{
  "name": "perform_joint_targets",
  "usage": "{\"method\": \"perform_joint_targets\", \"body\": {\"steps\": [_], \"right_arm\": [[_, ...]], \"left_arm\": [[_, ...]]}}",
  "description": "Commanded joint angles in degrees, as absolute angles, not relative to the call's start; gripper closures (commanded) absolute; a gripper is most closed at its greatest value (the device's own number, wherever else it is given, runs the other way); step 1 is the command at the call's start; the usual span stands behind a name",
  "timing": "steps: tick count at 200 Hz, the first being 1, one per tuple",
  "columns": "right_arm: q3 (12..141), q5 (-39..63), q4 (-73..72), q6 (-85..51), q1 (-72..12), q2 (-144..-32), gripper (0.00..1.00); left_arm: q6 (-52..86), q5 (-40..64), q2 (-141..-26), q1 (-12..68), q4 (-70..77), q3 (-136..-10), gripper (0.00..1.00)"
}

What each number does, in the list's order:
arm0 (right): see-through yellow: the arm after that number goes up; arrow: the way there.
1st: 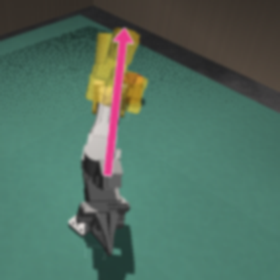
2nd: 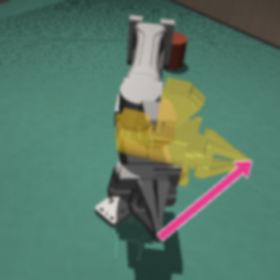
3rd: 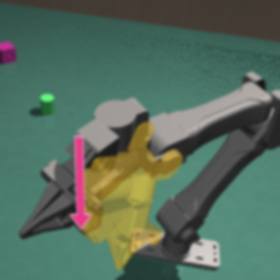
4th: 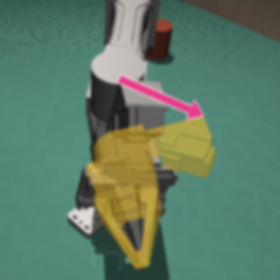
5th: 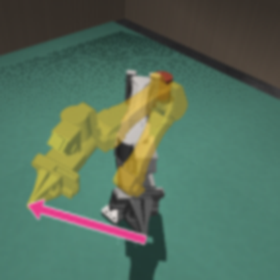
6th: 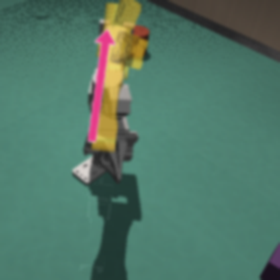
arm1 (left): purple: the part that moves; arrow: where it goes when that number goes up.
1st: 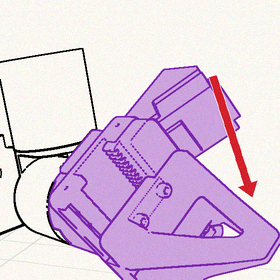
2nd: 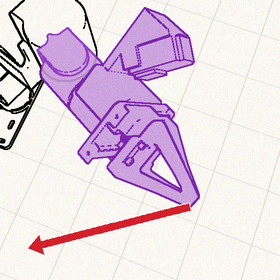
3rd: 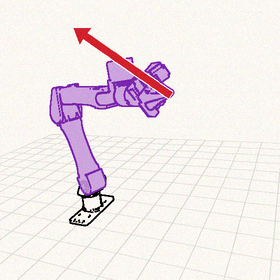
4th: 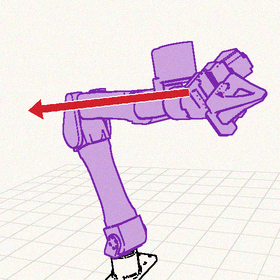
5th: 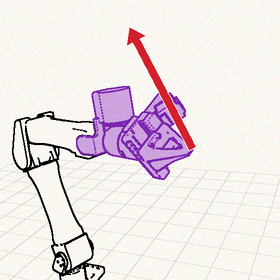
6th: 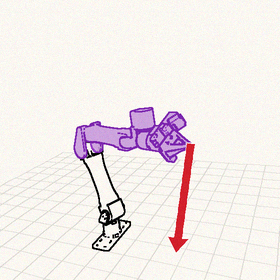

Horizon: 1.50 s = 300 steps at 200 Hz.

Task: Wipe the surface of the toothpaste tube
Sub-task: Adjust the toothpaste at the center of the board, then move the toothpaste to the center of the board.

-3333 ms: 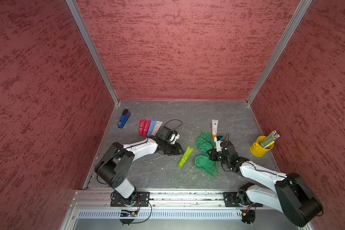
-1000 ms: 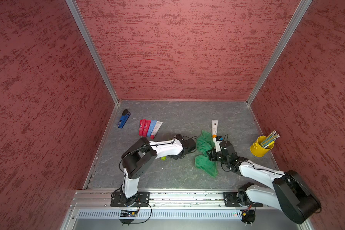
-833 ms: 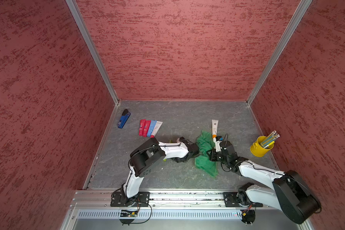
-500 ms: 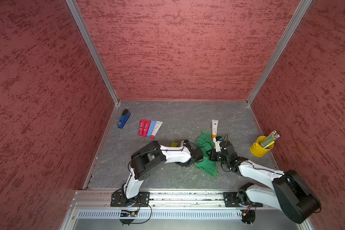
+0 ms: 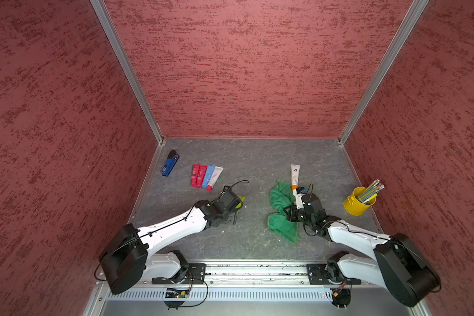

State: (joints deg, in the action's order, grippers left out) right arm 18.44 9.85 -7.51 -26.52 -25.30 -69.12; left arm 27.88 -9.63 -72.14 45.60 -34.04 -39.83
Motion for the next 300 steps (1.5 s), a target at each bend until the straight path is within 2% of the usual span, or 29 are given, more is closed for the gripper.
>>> {"method": "perform_joint_targets", "body": {"steps": [1,27,72,92,125,155,177,206,238,300], "right_arm": [[19.69,10.10,-8.30,-25.77,-25.40,-69.63,1.00],[19.69,10.02,-8.18,-25.83,-25.38,-69.76,1.00],[19.69,9.91,-8.26,-25.83,-25.39,-69.68,1.00],[19.69,9.71,-7.75,-25.84,-25.40,-69.16,1.00],[18.77,11.60,-6.04,-26.21,-25.40,-61.23,1.00],[22.73,11.70,0.58,-24.60,-25.38,-53.87,1.00],[26.11,13.33,2.64,-22.40,-25.35,-54.14,1.00],[29.06,14.72,2.25,-21.22,-25.42,-59.23,1.00],[28.73,17.18,-2.84,-22.55,-26.55,-66.49,1.00],[27.34,15.72,-12.37,-26.79,-36.56,-79.58,1.00]], "left_arm": [[26.28,2.50,-71.72,43.96,-26.14,-37.13,0.31],[25.68,1.95,-74.76,43.77,-25.26,-36.58,0.32],[24.46,0.02,-78.69,43.68,-25.41,-37.79,0.54],[23.90,-0.42,-80.17,43.68,-25.72,-38.36,0.60],[22.31,-0.40,-81.40,45.22,-26.26,-39.44,0.75],[21.18,-0.04,-81.33,51.15,-25.88,-40.79,0.78],[21.18,-0.31,-83.55,56.89,-24.53,-42.35,0.80],[21.16,-1.82,-87.24,61.60,-24.93,-44.57,0.80],[20.81,-2.10,-86.48,62.75,-23.82,-43.59,0.81],[19.76,-0.16,-85.01,62.45,-21.01,-41.54,0.86]]}}
